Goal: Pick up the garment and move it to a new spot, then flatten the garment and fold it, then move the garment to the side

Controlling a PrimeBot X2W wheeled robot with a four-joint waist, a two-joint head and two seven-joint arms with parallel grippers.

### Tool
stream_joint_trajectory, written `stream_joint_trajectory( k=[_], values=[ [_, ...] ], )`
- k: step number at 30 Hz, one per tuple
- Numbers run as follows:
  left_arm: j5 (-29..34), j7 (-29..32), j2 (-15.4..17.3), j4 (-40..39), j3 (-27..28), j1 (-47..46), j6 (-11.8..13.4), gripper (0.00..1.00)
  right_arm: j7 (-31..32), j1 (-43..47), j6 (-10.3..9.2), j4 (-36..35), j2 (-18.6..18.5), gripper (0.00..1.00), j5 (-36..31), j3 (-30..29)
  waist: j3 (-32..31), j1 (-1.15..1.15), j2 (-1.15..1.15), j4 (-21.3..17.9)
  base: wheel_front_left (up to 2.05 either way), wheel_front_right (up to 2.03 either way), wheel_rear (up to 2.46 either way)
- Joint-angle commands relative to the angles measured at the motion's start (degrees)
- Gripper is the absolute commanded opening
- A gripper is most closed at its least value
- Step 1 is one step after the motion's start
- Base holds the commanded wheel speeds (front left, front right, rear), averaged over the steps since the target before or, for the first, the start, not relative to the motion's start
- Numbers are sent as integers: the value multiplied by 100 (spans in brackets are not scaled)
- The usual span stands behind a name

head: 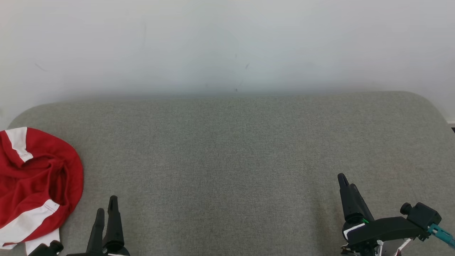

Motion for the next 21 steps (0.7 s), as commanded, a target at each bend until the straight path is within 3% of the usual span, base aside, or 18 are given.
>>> stream_joint_trajectory(
  k=[1,13,21],
  values=[
    [278,-56,14,-142,-47,-49,46,100,-69,-18,-3,-141,-47,100,-214,40,-5,0,0,-3,0,0,0],
    [1365,-231,20,-450,-341,28,205,100,-343,176,-4,-434,-25,100,-1149,137,-52,0,0,-29,0,0,0],
    [1918,-332,23,-532,-465,63,180,100,-511,295,-5,-592,-9,100,-1690,195,-68,0,0,-36,0,0,0]
  ],
)
